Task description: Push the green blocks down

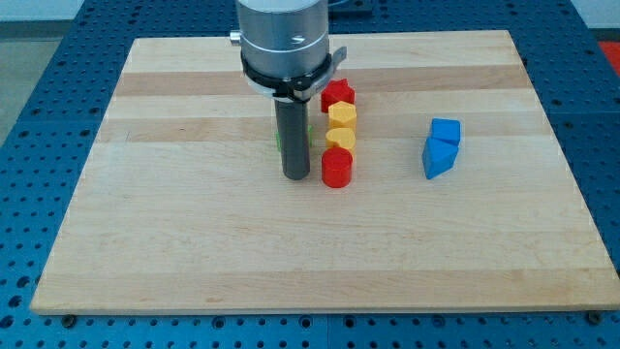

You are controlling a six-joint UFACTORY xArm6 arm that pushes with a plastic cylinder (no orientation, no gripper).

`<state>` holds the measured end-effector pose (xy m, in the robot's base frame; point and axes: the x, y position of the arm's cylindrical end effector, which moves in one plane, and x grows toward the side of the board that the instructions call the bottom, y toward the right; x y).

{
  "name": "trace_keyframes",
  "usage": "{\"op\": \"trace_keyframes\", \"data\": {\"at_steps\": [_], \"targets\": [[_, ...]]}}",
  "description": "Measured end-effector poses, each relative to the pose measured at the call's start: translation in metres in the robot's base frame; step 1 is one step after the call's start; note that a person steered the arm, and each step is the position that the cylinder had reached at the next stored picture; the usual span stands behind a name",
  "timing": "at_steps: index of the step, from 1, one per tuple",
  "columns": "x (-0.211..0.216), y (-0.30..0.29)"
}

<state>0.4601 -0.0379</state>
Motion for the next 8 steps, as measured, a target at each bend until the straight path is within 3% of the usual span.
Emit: {"op": "trace_keyframes", "data": {"at_steps": [2, 5, 6, 7, 8], "targets": [[0.002, -0.012], [-0.004, -0.103], [-0.022, -0.117], [-0.079, -0.118], [-0.134, -0.071]]}}
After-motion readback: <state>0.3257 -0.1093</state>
